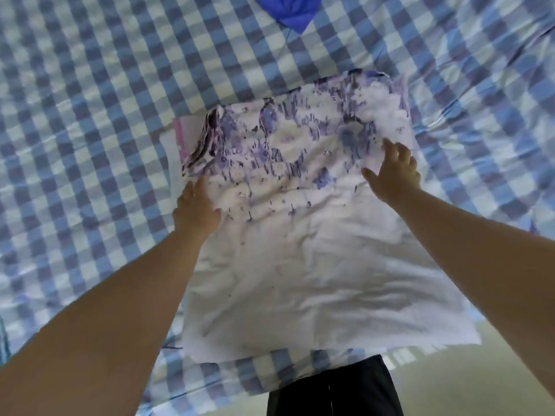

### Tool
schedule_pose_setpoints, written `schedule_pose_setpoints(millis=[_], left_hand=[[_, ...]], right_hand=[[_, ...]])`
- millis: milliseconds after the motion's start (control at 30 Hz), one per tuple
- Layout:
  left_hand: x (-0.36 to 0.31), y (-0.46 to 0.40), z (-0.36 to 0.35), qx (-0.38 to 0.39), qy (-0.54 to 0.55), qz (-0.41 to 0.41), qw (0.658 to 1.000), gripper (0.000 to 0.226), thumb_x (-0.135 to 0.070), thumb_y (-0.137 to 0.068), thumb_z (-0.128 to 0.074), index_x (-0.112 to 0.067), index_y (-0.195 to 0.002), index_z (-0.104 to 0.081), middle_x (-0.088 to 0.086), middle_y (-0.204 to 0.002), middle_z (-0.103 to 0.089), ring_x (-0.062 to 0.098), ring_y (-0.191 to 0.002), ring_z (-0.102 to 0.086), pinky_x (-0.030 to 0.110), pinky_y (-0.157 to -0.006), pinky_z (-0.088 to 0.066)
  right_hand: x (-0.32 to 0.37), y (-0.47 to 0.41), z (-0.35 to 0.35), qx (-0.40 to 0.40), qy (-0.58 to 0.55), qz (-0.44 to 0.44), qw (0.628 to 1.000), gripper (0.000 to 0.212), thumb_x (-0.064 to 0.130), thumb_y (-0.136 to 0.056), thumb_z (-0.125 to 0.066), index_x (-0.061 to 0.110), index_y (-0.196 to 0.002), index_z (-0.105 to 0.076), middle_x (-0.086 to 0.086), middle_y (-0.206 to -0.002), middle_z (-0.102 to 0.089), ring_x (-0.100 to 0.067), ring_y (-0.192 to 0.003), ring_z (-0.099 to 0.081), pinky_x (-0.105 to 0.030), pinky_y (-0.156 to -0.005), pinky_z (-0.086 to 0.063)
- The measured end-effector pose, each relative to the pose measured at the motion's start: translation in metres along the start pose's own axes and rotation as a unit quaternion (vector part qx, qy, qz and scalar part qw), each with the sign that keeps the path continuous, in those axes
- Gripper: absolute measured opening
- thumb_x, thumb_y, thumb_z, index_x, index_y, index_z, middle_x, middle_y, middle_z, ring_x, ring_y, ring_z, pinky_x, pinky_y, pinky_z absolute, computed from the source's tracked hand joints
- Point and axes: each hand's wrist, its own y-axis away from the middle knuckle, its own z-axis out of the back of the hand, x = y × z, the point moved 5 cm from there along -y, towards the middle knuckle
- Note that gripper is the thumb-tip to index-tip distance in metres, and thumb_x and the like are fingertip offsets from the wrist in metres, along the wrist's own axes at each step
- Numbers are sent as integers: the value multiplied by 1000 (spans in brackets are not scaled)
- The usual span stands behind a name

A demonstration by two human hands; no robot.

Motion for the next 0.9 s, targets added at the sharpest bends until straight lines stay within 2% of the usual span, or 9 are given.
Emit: schedule_pose_setpoints(millis=[100, 233, 300, 433, 567, 667, 767, 833, 900], left_hand=[[31, 39, -50, 32, 112, 96, 989, 91, -34, -84, -66, -21, -152, -6, 12, -155, -16, 39, -136, -28, 51, -108, -31], [68, 102, -106, 76, 208, 272, 937, 95, -45, -81, -67, -12, -150, -10, 19, -150, -22, 41, -135, -28, 51, -110, -28], [80, 130, -124, 80, 209, 311, 924, 90, -52, -78, -66, -10, -144, -22, 19, -145, -31, 40, -132, -33, 51, -109, -29], [99, 175, -144, 89, 227, 389, 888, 96, -59, -77, -66, -4, -144, -25, 23, -142, -36, 42, -130, -37, 50, -107, -30], [105, 210, -154, 76, 253, 449, 854, 94, -64, -77, -62, -2, -141, -32, 24, -140, -38, 44, -126, -39, 51, -106, -33], [102, 235, -165, 55, 344, 501, 792, 102, -71, -74, -57, -4, -144, -25, 21, -143, -28, 43, -126, -37, 47, -102, -36], [137, 226, -220, 42, 474, 484, 735, 117, -93, -46, -49, -20, -136, -42, 13, -140, -41, 39, -121, -46, 52, -100, -43], [137, 231, -222, 9, 564, 495, 662, 99, -80, -46, -60, -25, -128, -48, 4, -128, -54, 30, -107, -57, 47, -90, -50], [99, 253, -188, -14, 658, 497, 566, 66, -63, -69, -67, -28, -123, -52, -3, -116, -60, 21, -98, -61, 40, -85, -55]], right_hand=[[-38, 33, -36, 33, 3, -67, 997, 74, 46, -92, -52, 19, -150, -14, -10, -155, -15, -34, -140, -20, -51, -110, -24], [-90, 92, -71, 16, 19, -157, 987, 83, 54, -86, -53, 14, -149, -17, -11, -153, -17, -31, -141, -16, -47, -114, -14], [-108, 118, -80, -8, 11, -178, 984, 90, 57, -80, -57, 16, -148, -15, -8, -153, -19, -28, -140, -18, -47, -113, -15], [-127, 151, -91, -22, -13, -197, 980, 95, 60, -74, -61, 17, -147, -17, -9, -153, -21, -30, -141, -19, -48, -113, -13], [-134, 168, -96, 0, -3, -176, 984, 96, 61, -78, -56, 18, -149, -10, -8, -156, -13, -28, -144, -11, -44, -117, -8], [-155, 185, -93, -15, -20, -204, 979, 101, 66, -75, -58, 13, -148, -15, -9, -155, -18, -27, -143, -15, -44, -116, -12], [-181, 205, -85, -53, -91, -286, 952, 94, 62, -74, -63, 12, -144, -25, -12, -143, -34, -31, -134, -30, -43, -111, -21], [-195, 218, -80, -75, -137, -323, 933, 78, 57, -78, -62, 14, -138, -36, -11, -137, -42, -31, -127, -37, -42, -106, -26], [-207, 226, -82, -65, -163, -312, 934, 62, 57, -83, -55, 13, -126, -49, -11, -125, -53, -33, -118, -46, -43, -102, -33]])
